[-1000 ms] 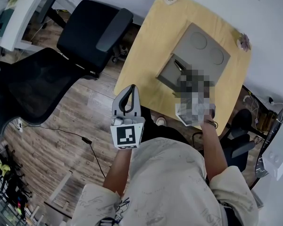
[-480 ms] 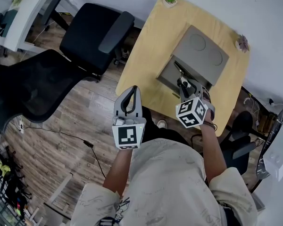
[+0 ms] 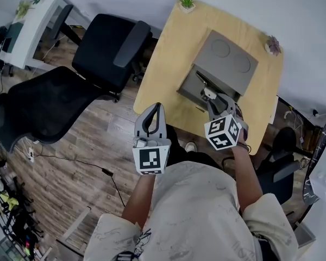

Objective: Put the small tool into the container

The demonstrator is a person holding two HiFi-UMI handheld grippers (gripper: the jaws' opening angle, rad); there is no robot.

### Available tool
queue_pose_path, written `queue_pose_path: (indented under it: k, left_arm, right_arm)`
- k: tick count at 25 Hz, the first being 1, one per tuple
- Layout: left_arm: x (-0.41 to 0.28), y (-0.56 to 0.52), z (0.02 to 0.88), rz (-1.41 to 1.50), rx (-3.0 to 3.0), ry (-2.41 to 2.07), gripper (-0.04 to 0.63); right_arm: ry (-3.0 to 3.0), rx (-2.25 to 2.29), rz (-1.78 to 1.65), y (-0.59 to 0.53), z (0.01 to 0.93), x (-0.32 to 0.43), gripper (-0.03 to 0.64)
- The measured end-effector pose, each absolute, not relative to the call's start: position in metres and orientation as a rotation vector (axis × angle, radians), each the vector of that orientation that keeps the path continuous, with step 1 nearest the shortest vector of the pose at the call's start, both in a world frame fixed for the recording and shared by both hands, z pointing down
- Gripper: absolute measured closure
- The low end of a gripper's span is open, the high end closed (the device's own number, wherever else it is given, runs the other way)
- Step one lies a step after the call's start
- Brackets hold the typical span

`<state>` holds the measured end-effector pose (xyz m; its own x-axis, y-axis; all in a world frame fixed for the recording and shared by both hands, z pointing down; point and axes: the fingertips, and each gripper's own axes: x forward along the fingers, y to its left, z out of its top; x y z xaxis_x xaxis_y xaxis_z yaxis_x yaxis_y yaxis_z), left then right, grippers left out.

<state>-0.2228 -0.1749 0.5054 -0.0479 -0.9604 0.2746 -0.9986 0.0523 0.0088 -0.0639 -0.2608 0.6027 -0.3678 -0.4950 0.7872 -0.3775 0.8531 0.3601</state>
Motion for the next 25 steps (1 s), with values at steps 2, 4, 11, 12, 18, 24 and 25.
queue_pose_path:
  k: [2,4,11,12,18,24,25]
  left_arm:
    - [-0.217,-0.173,0.503,0.280,2.024,-2.114,0.589]
    - [-0.210,-0.171,0.500,0.291,2.038,-2.111,0.589]
    - [-0.190,-0.170,0.486,0.328,2.088,-2.108,0.590]
    - [-0.187,-0.169,0.484,0.335,2.096,-2.108,0.589]
    - [-0.169,-0.168,0.471,0.372,2.147,-2.114,0.591]
    - [-0.150,-0.171,0.459,0.381,2.192,-2.111,0.590]
    - [-0.146,-0.171,0.457,0.382,2.200,-2.109,0.589]
  right_arm:
    - [-2.015,0.656,-0.130,-0.259,0.599,-0.060,0.463]
    - [-2.033,0.673,-0.114,-0.256,0.594,-0.055,0.463]
    - [-2.070,0.724,-0.076,-0.250,0.585,-0.035,0.463]
    - [-2.076,0.733,-0.069,-0.249,0.583,-0.032,0.463]
    - [-2.116,0.791,-0.023,-0.242,0.573,-0.013,0.463]
    - [-2.144,0.840,0.015,-0.237,0.562,0.009,0.463]
    - [-2.150,0.850,0.024,-0.236,0.561,0.013,0.464]
